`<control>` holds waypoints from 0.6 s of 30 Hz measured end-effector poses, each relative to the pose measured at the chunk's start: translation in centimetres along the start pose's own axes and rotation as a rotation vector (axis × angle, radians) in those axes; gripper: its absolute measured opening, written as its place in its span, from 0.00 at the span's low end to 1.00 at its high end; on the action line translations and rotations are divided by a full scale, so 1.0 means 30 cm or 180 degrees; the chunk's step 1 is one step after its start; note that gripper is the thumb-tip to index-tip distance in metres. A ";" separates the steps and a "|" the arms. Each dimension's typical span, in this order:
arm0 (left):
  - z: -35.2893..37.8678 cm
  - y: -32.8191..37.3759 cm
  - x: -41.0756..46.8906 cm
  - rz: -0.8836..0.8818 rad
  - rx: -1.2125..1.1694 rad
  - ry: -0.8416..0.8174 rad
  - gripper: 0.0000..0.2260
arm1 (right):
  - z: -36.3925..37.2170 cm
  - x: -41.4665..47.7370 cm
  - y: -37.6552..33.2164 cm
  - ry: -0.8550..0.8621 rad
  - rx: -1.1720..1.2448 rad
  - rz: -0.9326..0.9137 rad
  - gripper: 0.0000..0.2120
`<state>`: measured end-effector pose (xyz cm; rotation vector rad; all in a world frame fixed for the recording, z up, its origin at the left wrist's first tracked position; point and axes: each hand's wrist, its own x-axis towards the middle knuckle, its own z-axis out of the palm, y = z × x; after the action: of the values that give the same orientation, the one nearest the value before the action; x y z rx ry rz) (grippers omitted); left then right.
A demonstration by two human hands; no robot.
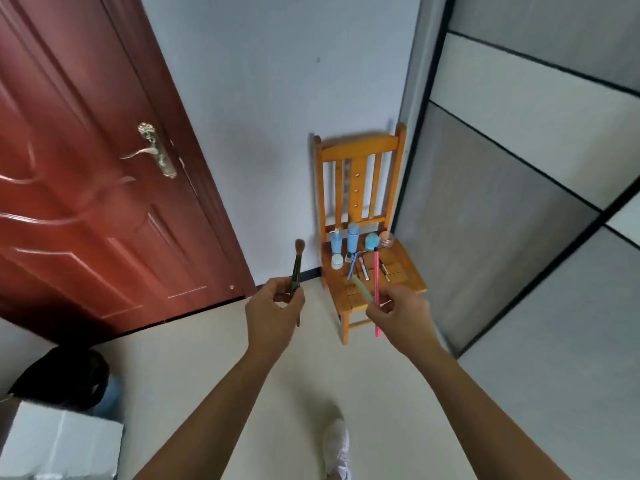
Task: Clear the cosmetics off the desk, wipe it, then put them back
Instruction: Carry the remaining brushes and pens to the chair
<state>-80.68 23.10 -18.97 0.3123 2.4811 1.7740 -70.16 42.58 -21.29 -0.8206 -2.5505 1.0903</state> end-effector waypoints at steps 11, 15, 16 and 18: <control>0.615 0.198 0.604 -0.0095 0.0333 -0.0517 0.06 | -0.246 0.759 0.237 0.0127 -0.0015 0.0474 0.03; 0.827 0.199 0.750 -0.0207 0.0459 -0.0496 0.05 | -0.281 0.987 0.376 -0.0003 0.0073 0.0433 0.04; 0.879 0.186 0.779 -0.0287 0.0476 -0.0459 0.05 | -0.284 1.047 0.416 -0.0055 0.0101 0.0407 0.03; 0.982 0.155 0.824 -0.0543 0.0505 -0.0372 0.05 | -0.280 1.166 0.498 -0.0221 0.0202 0.0427 0.03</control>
<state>-98.99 57.03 -22.88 0.2006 2.4874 1.4567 -88.96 76.34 -26.08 -0.9652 -2.5331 1.2539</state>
